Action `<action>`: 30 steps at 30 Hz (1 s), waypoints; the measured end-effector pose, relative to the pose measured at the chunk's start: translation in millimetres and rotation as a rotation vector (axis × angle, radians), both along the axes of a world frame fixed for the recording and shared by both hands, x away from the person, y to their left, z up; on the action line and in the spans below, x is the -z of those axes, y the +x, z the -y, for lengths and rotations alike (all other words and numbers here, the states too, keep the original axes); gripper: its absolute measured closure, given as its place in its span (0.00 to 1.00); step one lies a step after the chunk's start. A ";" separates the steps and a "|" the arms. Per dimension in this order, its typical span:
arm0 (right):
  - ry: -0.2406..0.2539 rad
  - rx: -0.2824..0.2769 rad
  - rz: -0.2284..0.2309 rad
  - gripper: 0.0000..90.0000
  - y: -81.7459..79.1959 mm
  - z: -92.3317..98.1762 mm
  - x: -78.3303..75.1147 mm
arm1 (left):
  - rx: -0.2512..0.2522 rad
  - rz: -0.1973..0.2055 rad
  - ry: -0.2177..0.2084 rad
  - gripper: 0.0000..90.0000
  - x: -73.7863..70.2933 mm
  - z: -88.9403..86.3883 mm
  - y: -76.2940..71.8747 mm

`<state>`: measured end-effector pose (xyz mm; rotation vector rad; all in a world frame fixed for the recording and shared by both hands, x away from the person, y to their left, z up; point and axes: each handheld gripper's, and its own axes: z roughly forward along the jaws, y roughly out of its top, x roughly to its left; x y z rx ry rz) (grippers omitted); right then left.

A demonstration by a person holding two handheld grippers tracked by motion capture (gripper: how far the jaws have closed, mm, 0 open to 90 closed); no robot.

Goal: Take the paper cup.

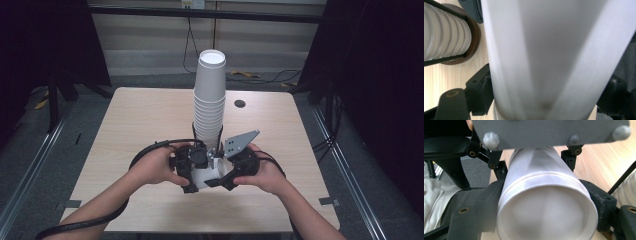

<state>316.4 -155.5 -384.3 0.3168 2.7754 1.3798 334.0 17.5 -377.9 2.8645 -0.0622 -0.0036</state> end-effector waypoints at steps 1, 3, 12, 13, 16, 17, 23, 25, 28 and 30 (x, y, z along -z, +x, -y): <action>-0.012 0.009 0.001 0.28 -0.7 -0.6 -1.7 | 0.014 -0.024 -0.025 0.17 1.0 -2.3 2.2; -0.021 0.010 -0.017 0.28 -1.0 -0.4 -2.6 | 0.009 -0.024 -0.048 0.17 1.0 -4.2 2.6; -0.078 0.039 -0.052 0.28 2.2 3.5 7.2 | -0.044 0.007 -0.169 0.16 -10.2 -13.2 4.4; -0.071 0.042 -0.044 0.28 2.4 4.0 9.1 | -0.038 0.008 -0.168 0.17 -13.1 -15.1 6.3; -0.077 0.058 -0.044 0.28 2.5 8.9 12.6 | -0.064 0.009 -0.213 0.17 -15.8 -22.8 7.1; -0.068 0.060 -0.055 0.28 2.5 11.5 13.6 | -0.071 0.006 -0.230 0.17 -15.5 -25.3 7.6; -0.047 0.118 -0.061 0.27 1.2 31.3 17.8 | -0.146 -0.036 -0.319 0.17 -7.0 -41.7 8.7; -0.018 0.159 -0.068 0.27 1.0 40.9 18.9 | -0.159 -0.052 -0.340 0.17 -2.5 -47.2 10.0; 0.023 0.210 -0.084 0.28 1.5 55.6 20.9 | -0.200 -0.064 -0.395 0.17 4.0 -53.5 12.2; 0.049 0.236 -0.083 0.28 1.4 62.7 21.2 | -0.219 -0.088 -0.426 0.17 8.3 -55.7 14.4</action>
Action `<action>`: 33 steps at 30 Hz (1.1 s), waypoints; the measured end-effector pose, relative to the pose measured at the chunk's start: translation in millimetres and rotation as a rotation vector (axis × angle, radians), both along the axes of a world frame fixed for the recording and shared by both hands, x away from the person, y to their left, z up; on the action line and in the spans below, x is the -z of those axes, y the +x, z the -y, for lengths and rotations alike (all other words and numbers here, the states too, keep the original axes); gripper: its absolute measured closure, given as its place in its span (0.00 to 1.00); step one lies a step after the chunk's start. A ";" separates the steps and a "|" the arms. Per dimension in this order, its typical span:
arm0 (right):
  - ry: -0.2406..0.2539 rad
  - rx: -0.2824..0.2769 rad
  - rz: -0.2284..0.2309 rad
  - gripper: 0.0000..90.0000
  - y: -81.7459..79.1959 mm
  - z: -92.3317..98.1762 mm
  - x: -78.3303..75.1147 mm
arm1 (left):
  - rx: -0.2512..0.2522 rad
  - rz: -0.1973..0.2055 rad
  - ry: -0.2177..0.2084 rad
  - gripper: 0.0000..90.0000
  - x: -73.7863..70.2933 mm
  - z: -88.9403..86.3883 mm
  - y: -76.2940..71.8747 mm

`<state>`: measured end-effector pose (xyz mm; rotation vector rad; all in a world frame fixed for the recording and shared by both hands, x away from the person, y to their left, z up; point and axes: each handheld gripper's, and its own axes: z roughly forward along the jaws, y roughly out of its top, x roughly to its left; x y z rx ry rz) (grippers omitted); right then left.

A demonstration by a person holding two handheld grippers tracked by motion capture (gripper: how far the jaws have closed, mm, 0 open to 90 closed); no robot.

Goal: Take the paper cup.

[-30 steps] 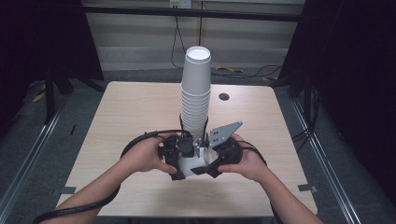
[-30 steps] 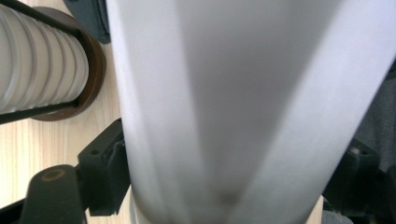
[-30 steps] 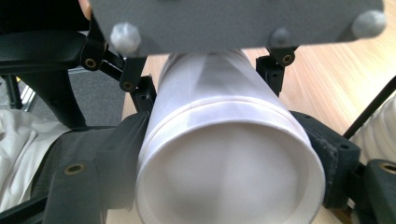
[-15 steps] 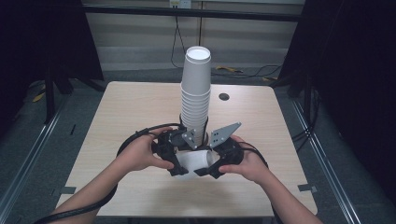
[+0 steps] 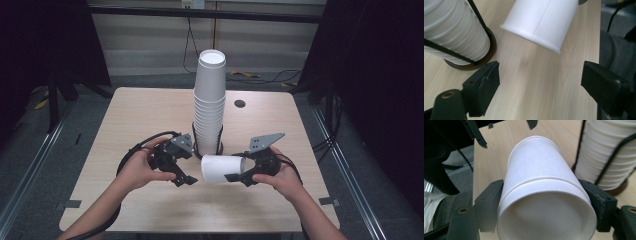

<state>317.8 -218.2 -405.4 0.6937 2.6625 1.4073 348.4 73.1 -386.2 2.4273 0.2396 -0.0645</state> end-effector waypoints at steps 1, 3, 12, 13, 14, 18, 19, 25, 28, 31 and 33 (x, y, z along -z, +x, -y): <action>0.016 0.008 -0.004 0.28 0.4 2.7 0.0 | -0.005 -0.007 -0.017 0.17 2.4 -0.6 0.2; 0.030 0.023 0.002 0.28 0.0 6.1 -1.1 | -0.012 -0.021 -0.037 0.17 7.8 -0.6 0.3; 0.100 0.038 0.004 0.28 -0.4 10.3 -3.2 | -0.062 -0.070 -0.164 0.17 34.6 0.2 -0.2; 0.104 0.038 0.003 0.28 -0.3 10.2 -2.8 | -0.073 -0.073 -0.183 0.17 36.7 0.0 -0.3; 0.113 0.040 0.005 0.28 -0.2 10.2 -2.2 | -0.082 -0.080 -0.208 0.17 38.6 0.0 -0.5; 0.131 0.033 0.003 0.28 -1.1 8.0 -0.1 | -0.093 -0.088 -0.264 0.16 43.9 -1.2 -1.5; 0.135 0.035 0.008 0.27 -1.7 7.7 0.5 | -0.096 -0.093 -0.272 0.16 45.6 -1.0 -1.6; 0.174 0.020 0.008 0.27 -3.4 4.6 1.7 | -0.114 -0.124 -0.335 0.16 51.8 -1.6 -0.6; 0.178 0.004 0.013 0.27 -4.1 3.1 0.6 | -0.121 -0.132 -0.372 0.16 52.4 -2.0 -0.1; 0.189 -0.010 0.010 0.27 -5.1 2.8 -0.1 | -0.102 -0.121 -0.381 0.13 52.4 -1.5 0.0; 0.193 -0.023 0.011 0.27 -5.9 2.5 -0.2 | -0.089 -0.114 -0.371 0.10 52.3 -0.4 -0.5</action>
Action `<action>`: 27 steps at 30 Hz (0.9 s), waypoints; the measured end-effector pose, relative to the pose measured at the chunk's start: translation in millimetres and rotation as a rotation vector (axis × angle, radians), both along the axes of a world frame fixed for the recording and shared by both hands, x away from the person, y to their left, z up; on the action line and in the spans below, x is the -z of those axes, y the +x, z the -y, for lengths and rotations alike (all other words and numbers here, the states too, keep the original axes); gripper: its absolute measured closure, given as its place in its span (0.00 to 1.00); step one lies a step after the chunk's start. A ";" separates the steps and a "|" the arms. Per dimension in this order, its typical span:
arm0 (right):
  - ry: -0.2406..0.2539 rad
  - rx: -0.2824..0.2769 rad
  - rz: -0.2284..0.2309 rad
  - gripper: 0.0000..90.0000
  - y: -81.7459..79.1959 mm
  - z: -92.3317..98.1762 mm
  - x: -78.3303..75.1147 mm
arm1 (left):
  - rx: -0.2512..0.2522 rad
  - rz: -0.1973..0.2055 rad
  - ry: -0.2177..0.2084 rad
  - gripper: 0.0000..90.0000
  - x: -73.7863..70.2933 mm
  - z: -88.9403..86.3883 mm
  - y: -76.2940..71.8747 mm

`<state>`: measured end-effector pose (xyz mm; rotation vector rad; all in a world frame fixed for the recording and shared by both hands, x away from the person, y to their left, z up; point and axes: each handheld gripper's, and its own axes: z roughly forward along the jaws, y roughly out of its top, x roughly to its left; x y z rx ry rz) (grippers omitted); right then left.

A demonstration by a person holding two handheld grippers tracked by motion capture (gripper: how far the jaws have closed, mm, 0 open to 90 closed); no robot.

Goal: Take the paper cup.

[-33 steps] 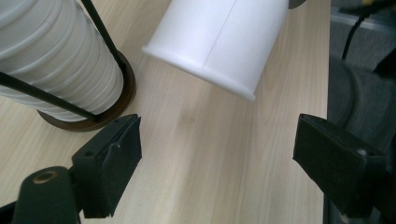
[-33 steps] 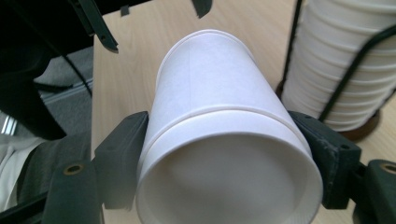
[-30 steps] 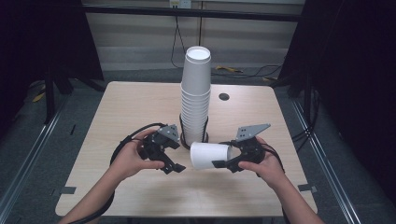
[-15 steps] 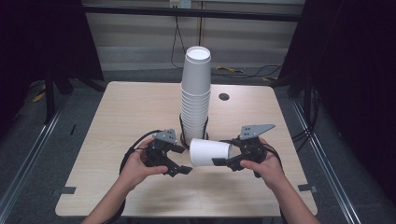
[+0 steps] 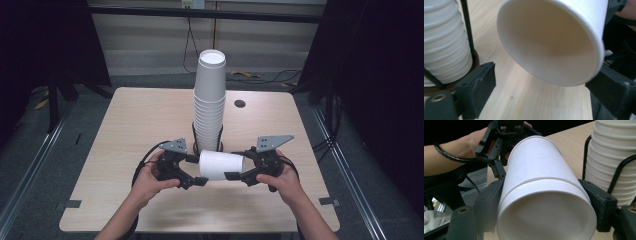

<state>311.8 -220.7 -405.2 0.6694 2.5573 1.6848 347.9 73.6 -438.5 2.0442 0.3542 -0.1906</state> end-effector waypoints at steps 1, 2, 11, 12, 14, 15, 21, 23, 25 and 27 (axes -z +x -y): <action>0.000 -0.006 0.004 0.27 -0.6 -0.6 0.1 | 0.003 0.006 0.005 0.09 -0.3 0.4 -0.4; -0.002 -0.008 0.003 0.27 -1.2 -0.8 0.1 | 0.010 0.008 0.007 0.07 -0.4 0.9 -0.6; 0.004 -0.046 0.006 0.27 -2.1 -4.1 -0.3 | 0.056 0.045 0.001 0.06 -4.9 3.4 -2.9; 0.008 -0.051 0.004 0.27 -2.4 -4.6 -0.2 | 0.063 0.047 -0.002 0.05 -5.4 3.7 -3.1; 0.011 -0.055 0.006 0.27 -2.6 -5.5 0.1 | 0.067 0.043 -0.001 0.05 -6.4 3.9 -3.5; 0.016 -0.057 0.006 0.27 -2.7 -5.8 0.6 | 0.070 0.047 -0.005 0.05 -6.7 4.1 -3.7; 0.024 -0.066 0.005 0.27 -2.7 -7.3 2.0 | 0.074 0.034 -0.031 0.06 -7.4 3.6 -4.0; 0.028 -0.067 0.006 0.27 -2.7 -7.7 1.9 | 0.079 0.036 -0.030 0.06 -7.6 3.5 -3.7; 0.029 -0.071 0.006 0.27 -2.4 -8.2 1.8 | 0.080 0.040 -0.031 0.07 -7.8 3.6 -4.0; 0.030 -0.071 0.005 0.27 -2.1 -8.1 1.9 | 0.086 0.037 -0.029 0.08 -8.8 3.2 -3.7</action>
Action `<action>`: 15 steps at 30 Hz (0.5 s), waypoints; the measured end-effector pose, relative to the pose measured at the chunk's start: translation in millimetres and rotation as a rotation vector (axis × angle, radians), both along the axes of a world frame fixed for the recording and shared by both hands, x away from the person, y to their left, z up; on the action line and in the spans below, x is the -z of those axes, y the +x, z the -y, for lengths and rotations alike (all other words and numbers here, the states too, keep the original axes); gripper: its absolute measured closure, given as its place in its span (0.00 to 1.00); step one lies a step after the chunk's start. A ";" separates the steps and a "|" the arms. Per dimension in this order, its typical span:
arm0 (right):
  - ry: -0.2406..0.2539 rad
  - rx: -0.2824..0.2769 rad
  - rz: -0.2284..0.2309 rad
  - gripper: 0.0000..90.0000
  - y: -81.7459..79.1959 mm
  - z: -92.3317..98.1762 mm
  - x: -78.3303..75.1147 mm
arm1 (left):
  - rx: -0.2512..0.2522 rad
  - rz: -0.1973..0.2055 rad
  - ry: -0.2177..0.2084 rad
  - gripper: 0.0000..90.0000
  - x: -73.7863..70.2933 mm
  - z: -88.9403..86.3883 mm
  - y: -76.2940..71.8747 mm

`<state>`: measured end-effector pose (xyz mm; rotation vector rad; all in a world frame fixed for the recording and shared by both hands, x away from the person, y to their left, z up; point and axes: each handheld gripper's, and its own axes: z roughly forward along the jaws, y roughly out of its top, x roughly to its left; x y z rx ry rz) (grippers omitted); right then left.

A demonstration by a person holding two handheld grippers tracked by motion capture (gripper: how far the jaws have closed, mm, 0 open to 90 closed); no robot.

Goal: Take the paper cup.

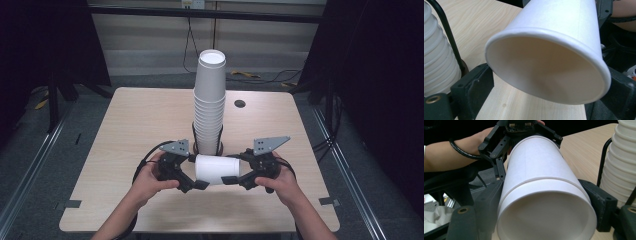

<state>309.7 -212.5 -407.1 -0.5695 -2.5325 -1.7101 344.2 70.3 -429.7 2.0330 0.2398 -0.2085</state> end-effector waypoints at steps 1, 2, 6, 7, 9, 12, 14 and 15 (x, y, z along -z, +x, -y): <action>0.002 0.000 -0.001 0.27 0.1 0.1 0.3 | 0.000 -0.002 -0.001 0.08 -0.2 -0.1 -0.2; 0.008 -0.002 -0.003 0.27 0.2 0.2 0.8 | 0.000 -0.002 -0.001 0.08 -0.2 -0.1 -0.2; 0.011 -0.007 -0.001 0.27 0.8 0.3 2.7 | 0.000 -0.001 0.004 0.09 -0.8 -0.8 -0.7; 0.010 -0.010 -0.001 0.27 0.7 0.2 2.7 | 0.000 -0.004 0.008 0.09 -1.2 -1.2 -0.9; 0.007 -0.011 0.001 0.27 0.7 -0.4 2.5 | 0.000 -0.003 0.019 0.10 -2.5 -1.7 -1.3; 0.001 -0.016 0.007 0.28 0.6 -1.3 2.0 | 0.002 -0.004 0.038 0.11 -5.1 -1.7 -1.6; 0.002 -0.019 0.006 0.28 0.7 -1.4 2.1 | 0.001 0.003 0.047 0.11 -6.5 -1.7 -2.0; 0.002 -0.024 0.007 0.28 1.0 -1.8 2.5 | 0.004 0.008 0.060 0.12 -8.6 -2.1 -2.1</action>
